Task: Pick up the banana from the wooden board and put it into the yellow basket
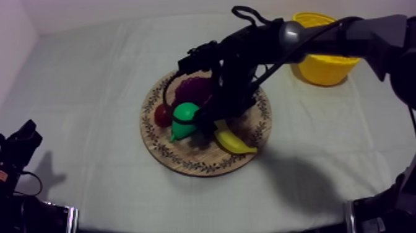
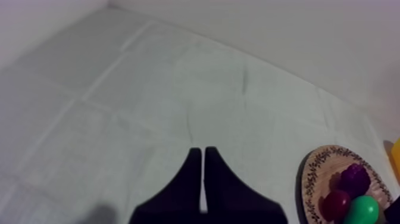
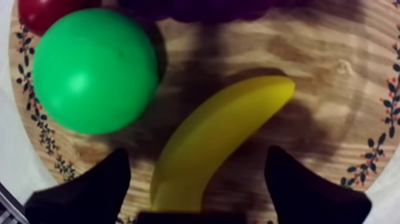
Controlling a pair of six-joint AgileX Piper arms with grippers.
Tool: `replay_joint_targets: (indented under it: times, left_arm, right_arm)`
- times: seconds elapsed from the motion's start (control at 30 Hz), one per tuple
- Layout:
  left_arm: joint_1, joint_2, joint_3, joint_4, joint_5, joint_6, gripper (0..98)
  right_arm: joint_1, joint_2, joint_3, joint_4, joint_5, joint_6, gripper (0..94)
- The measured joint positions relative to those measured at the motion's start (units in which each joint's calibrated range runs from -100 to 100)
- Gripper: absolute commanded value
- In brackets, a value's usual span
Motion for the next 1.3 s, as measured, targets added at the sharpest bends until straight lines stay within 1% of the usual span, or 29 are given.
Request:
replay_joint_targets:
  times: [0.17,0.37,0.6,0.73,0.83,0.97,1.1,1.3]
  left_arm:
    - [0.0,0.0,0.0,0.00,0.0,0.0,0.1]
    - [0.0,0.0,0.0,0.00,0.0,0.0,0.1]
    - [0.0,0.0,0.0,0.00,0.0,0.0,0.1]
    - [0.0,0.0,0.0,0.00,0.0,0.0,0.1]
    - [0.0,0.0,0.0,0.00,0.0,0.0,0.1]
    - [0.0,0.0,0.0,0.00,0.0,0.0,0.1]
    - [0.0,0.0,0.0,0.00,0.0,0.0,0.1]
    - [0.0,0.0,0.0,0.00,0.0,0.0,0.1]
  right_arm:
    - [0.1,0.8,-1.1,0.0,0.4,0.0,56.0]
    - [0.0,1.5,-2.0,0.2,1.2,-0.2,40.9]
    - [-0.1,2.7,-3.6,0.4,3.0,-0.3,21.3]
    - [0.0,3.2,-4.3,0.4,3.8,0.0,14.0]
    - [0.2,3.4,-4.7,0.2,4.2,0.3,11.9]
    - [0.3,3.3,-4.6,0.3,4.0,0.2,12.8]
    - [0.6,2.2,-3.8,1.5,3.9,-0.2,13.5]
    - [1.1,-1.1,-3.1,2.5,5.1,-0.6,13.5]
